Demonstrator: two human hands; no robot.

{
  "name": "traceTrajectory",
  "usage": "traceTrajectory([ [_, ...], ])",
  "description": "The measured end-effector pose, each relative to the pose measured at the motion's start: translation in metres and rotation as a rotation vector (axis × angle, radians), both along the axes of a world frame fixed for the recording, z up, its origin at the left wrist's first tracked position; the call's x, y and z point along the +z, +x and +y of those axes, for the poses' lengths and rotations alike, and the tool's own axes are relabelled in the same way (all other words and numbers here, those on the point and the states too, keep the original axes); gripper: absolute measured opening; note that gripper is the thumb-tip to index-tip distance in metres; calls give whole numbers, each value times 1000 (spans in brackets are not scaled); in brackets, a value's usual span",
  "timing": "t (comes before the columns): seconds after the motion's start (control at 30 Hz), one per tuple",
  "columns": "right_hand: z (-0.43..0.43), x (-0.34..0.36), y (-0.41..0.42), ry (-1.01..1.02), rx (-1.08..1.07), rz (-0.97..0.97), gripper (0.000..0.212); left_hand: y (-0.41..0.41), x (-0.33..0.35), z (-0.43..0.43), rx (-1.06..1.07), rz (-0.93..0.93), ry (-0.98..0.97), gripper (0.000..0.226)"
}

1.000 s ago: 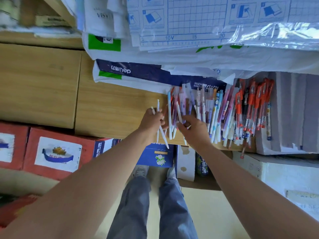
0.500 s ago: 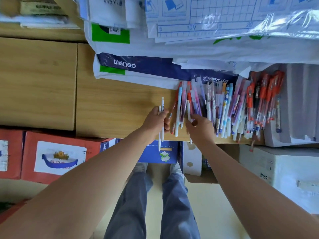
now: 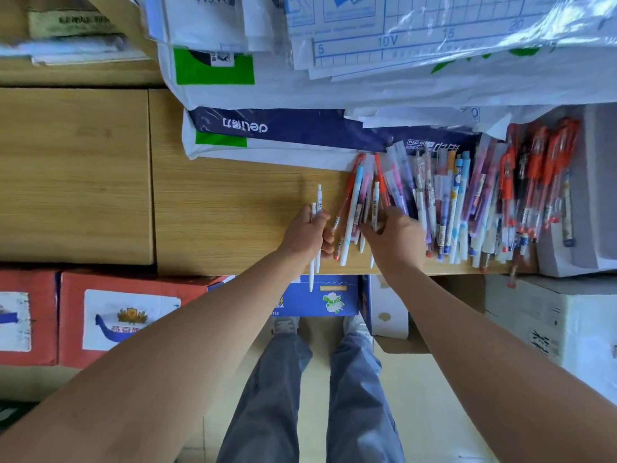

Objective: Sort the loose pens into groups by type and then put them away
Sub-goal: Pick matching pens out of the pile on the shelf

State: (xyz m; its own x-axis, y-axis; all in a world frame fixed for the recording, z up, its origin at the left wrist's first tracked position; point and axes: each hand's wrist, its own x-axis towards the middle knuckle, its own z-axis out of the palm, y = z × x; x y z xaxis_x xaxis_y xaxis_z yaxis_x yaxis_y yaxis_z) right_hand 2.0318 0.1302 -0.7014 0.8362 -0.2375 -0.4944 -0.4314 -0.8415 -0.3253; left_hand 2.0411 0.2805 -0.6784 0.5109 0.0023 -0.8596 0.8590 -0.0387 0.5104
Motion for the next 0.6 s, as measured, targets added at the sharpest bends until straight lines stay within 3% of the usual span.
traceTrajectory([
  [0.07, 3, 1, -1, -42, 37, 30, 33, 1, 0, 0, 3, 7, -7, 17],
  [0.33, -5, 9, -3, 38, -54, 49, 21, 3, 7, 5, -14, -5, 12, 17],
  [0.47, -9, 15, -8, 132, -117, 7, 38, 1, 7, 9, -82, -17, 52, 19],
  [0.6, -11, 15, -11, 110, -129, -9, 36, 0, 9, 10, -99, -22, 58, 20],
])
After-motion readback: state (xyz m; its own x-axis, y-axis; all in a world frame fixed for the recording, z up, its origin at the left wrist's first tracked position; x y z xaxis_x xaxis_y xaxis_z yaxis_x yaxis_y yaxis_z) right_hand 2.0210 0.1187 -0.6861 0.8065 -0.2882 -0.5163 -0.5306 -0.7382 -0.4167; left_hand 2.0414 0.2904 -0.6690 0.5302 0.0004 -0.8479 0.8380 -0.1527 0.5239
